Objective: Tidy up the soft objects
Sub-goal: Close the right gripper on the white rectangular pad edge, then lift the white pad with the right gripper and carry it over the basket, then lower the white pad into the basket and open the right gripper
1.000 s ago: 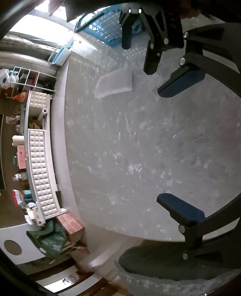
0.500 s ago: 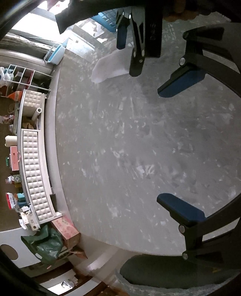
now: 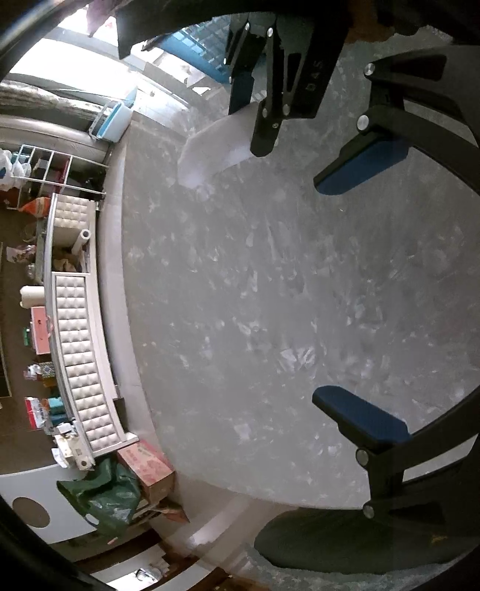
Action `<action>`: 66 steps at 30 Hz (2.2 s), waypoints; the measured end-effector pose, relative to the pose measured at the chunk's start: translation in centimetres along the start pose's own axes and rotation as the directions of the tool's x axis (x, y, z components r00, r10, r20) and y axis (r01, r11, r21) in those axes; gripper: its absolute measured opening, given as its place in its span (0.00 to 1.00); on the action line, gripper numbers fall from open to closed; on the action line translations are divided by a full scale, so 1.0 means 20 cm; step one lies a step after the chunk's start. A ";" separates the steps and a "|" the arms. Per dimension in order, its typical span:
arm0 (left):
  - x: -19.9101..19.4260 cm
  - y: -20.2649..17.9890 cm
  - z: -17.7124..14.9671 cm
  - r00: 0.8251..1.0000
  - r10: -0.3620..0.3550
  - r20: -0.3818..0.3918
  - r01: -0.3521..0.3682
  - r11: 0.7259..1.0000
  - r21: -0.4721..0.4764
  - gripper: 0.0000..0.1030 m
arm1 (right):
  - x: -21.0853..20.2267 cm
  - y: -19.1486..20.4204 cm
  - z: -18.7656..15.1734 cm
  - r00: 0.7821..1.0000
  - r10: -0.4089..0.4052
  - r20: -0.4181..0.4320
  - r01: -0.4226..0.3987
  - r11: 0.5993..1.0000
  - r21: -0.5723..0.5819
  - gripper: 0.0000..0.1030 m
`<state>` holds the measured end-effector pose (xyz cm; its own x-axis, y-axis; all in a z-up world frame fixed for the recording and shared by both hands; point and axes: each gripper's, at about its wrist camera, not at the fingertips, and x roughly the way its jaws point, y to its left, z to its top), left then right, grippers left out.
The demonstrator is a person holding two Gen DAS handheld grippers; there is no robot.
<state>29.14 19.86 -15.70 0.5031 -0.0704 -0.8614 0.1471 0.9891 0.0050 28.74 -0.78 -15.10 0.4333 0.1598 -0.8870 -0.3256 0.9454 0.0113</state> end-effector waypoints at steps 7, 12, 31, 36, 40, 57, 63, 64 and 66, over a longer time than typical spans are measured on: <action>-0.14 -0.05 0.02 0.999 -0.013 0.037 0.013 1.000 0.000 1.00 | -0.21 0.00 -0.03 0.998 0.042 0.037 -0.041 0.999 -0.012 0.46; -0.26 -0.09 0.03 0.997 -0.031 0.068 0.033 0.999 -0.018 1.00 | -0.35 -0.02 -0.05 0.997 0.060 0.052 -0.059 0.998 -0.024 0.46; -0.79 -0.45 0.02 0.979 -0.042 0.198 0.028 0.997 0.073 1.00 | -0.82 -0.18 -0.20 0.978 0.036 0.205 -0.036 0.999 -0.005 0.47; -0.87 -0.59 0.02 0.978 -0.044 0.205 0.019 0.992 0.125 1.00 | -0.90 -0.24 -0.25 0.969 0.025 0.247 -0.032 0.999 0.022 0.47; -0.90 -0.68 0.03 0.977 -0.071 0.202 0.042 0.988 0.147 1.00 | -0.93 -0.31 -0.29 0.967 0.021 0.252 -0.031 0.999 0.037 0.47; -0.86 -1.09 0.21 0.970 -0.137 0.199 0.090 0.969 0.228 1.00 | -0.98 -0.58 -0.36 0.970 -0.050 0.239 0.032 0.996 0.081 0.48; -0.73 -1.16 0.27 0.975 -0.155 0.162 0.118 0.968 0.222 1.00 | -0.87 -0.64 -0.38 0.980 -0.046 0.193 0.027 0.995 0.099 0.49; -0.72 -1.16 0.26 0.975 -0.156 0.156 0.118 0.967 0.225 1.00 | -0.85 -0.64 -0.38 0.982 -0.045 0.183 0.026 0.994 0.103 0.49; -0.66 -1.18 0.27 0.979 -0.151 0.139 0.116 0.966 0.232 1.00 | -0.78 -0.65 -0.38 0.987 -0.034 0.154 0.017 0.994 0.109 0.49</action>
<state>23.64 -3.29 -1.82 0.5887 -0.2360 -0.7731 0.3978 0.9172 0.0229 19.85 -17.76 -4.82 0.5687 0.1695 -0.8049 -0.2248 0.9733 0.0462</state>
